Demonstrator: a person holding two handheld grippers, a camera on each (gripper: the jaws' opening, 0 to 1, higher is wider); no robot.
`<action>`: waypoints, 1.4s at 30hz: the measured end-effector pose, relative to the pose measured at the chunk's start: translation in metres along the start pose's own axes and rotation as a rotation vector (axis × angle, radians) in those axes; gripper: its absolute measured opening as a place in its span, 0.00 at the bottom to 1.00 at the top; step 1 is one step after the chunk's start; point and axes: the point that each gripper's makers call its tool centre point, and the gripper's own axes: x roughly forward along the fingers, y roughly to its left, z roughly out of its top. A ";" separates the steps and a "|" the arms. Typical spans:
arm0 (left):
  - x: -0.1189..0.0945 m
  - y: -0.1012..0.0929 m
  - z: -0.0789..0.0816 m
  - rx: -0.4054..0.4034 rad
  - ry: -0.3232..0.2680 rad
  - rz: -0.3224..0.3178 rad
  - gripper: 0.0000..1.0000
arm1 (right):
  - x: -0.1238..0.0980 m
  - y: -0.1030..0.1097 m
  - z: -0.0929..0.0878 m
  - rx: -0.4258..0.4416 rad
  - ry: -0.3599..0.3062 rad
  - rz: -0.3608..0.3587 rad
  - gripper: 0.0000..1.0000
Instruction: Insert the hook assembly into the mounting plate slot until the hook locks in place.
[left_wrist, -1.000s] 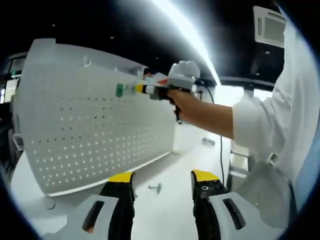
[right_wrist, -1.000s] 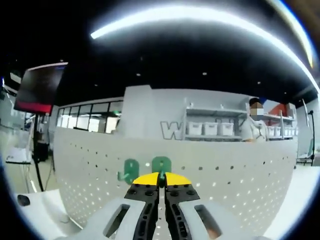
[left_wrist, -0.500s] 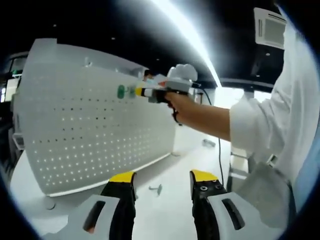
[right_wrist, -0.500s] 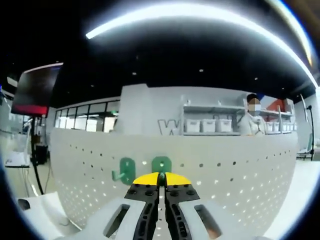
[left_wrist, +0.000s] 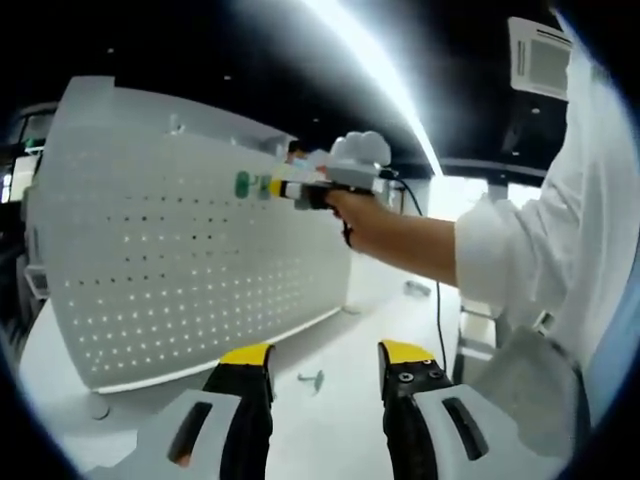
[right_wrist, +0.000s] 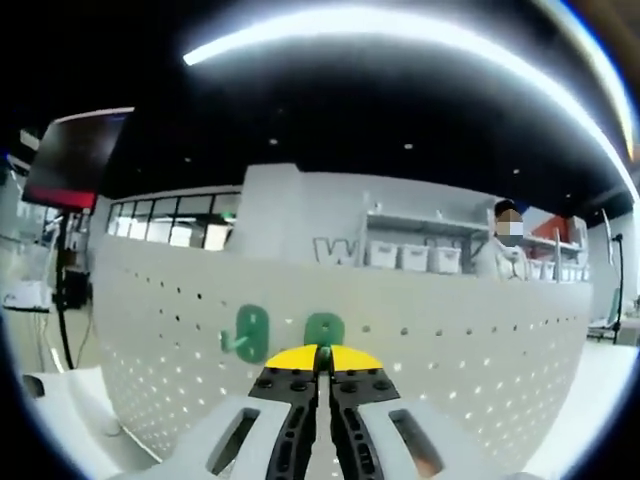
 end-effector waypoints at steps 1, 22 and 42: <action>0.000 0.000 0.000 0.001 0.000 0.000 0.43 | 0.002 -0.001 -0.001 -0.015 0.006 -0.004 0.00; -0.002 0.002 0.002 0.000 -0.011 0.007 0.42 | 0.002 -0.009 -0.018 -0.101 0.073 -0.018 0.05; 0.002 -0.001 -0.003 0.023 0.013 -0.001 0.42 | -0.041 -0.009 -0.006 -0.030 0.040 0.024 0.11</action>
